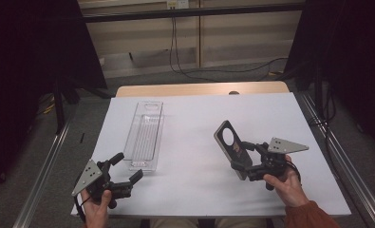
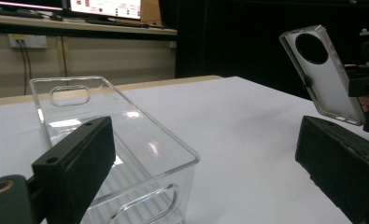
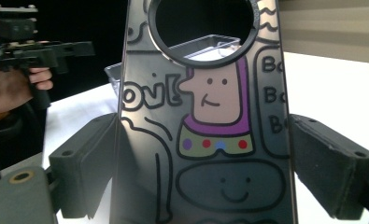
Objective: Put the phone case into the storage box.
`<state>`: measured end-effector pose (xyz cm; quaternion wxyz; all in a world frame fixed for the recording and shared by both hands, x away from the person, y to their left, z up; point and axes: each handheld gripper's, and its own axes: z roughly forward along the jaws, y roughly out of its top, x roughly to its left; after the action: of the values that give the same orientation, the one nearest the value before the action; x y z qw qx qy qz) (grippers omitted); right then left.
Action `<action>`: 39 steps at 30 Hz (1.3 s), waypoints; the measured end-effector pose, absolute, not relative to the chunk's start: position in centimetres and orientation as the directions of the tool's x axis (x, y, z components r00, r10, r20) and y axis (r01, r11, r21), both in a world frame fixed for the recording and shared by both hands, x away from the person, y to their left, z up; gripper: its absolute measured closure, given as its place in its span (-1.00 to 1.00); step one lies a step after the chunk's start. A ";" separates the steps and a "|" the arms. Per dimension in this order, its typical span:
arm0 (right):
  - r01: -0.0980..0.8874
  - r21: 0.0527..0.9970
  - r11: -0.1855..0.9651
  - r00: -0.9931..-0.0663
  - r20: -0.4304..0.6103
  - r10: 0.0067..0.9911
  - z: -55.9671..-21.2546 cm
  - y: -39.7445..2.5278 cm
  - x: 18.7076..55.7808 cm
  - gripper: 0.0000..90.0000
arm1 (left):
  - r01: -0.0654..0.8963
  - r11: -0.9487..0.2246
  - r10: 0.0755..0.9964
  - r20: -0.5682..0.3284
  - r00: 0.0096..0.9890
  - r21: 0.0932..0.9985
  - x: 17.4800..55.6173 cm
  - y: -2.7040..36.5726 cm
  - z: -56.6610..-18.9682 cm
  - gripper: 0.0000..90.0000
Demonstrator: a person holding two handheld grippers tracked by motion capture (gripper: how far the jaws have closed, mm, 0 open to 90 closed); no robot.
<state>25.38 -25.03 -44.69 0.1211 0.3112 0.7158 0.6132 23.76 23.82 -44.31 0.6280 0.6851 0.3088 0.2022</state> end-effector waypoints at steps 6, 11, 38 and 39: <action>0.290 0.955 0.062 -0.799 0.206 0.565 -44.8 -24.8 25.4 -0.73 | 0.163 -0.038 0.636 -0.102 0.765 0.986 23.8 22.6 -44.3 -0.89; 0.290 0.953 0.092 -0.822 0.198 0.534 -45.1 -24.1 25.5 -0.73 | 0.151 -0.084 0.584 -0.074 0.808 0.985 23.9 21.9 -44.2 -0.91; 0.278 0.952 0.127 -0.858 0.187 0.478 -44.8 -23.0 25.3 -0.73 | 0.171 -0.105 0.345 -0.125 0.930 0.980 25.3 16.5 -44.0 -0.96; 0.275 0.953 0.127 -0.859 0.184 0.477 -44.8 -22.9 25.3 -0.73 | 0.168 -0.093 0.359 -0.125 0.925 0.981 25.4 16.3 -44.0 -0.96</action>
<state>25.33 -22.92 -44.76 0.0829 0.2519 0.7462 0.6106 25.39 16.33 -43.96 0.6492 0.7356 0.1792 0.0734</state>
